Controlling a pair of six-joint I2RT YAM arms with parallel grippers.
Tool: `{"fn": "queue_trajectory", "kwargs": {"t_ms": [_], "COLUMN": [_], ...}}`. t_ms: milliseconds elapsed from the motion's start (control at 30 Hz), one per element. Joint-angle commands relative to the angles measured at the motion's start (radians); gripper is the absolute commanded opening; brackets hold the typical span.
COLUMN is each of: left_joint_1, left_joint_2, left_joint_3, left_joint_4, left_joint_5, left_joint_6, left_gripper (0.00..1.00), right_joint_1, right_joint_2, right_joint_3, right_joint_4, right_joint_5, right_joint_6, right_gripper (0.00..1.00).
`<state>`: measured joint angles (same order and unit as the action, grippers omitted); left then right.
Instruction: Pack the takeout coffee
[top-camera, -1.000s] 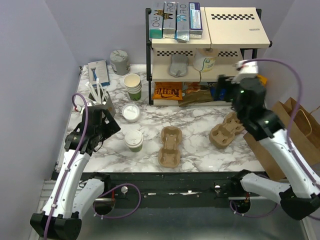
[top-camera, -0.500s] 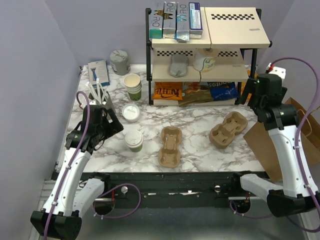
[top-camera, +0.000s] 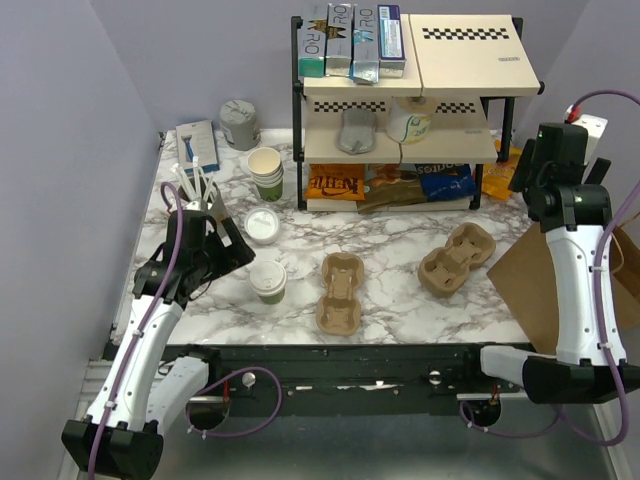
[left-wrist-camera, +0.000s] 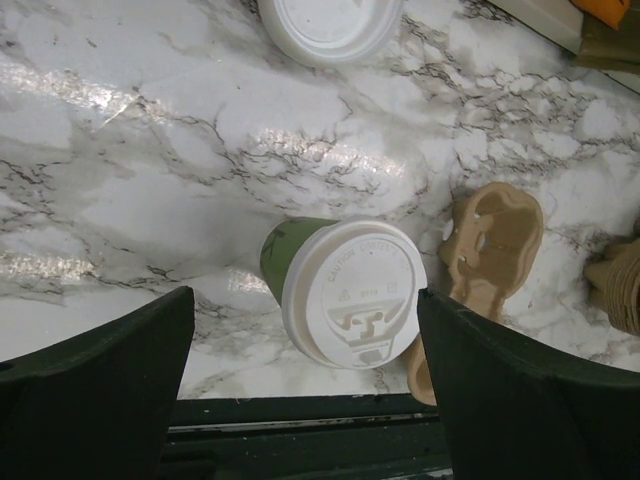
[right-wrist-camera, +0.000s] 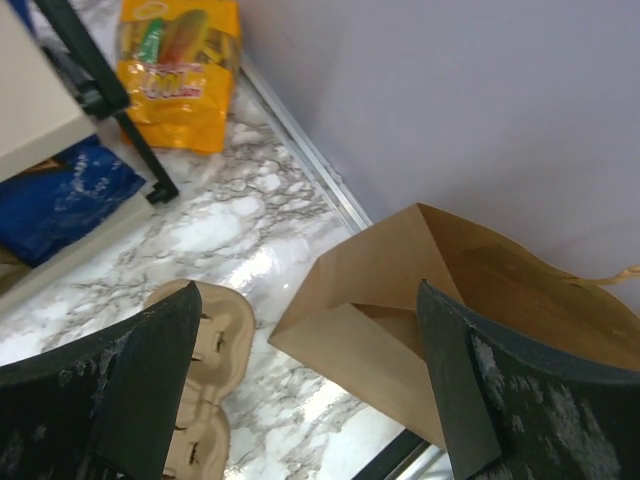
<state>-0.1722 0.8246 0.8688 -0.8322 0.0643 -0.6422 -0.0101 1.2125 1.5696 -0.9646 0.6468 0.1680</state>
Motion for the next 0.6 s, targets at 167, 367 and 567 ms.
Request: {"fn": "queue_trajectory", "kwargs": {"t_ms": [167,367,567], "left_joint_1": [-0.288,-0.565,-0.758], "left_joint_2": [0.013,0.114,0.229], "left_joint_3": [0.073,0.087,0.064], "left_joint_4": [0.068,0.188,0.223], "left_joint_5": [-0.030,-0.064,-0.164], "left_joint_6": [-0.066,-0.151,-0.206], "left_gripper": [0.99,0.99,0.99], "right_joint_1": [-0.106,-0.122,-0.125], "right_joint_2": [0.022,0.030,0.007], "right_joint_3": [-0.086,-0.138,-0.192], "right_joint_4": [-0.036,-0.031,0.009], "right_joint_5": [-0.047,-0.068,-0.102], "right_joint_6": [0.008,0.019,0.034], "right_gripper": [0.95,0.83,0.49]}}
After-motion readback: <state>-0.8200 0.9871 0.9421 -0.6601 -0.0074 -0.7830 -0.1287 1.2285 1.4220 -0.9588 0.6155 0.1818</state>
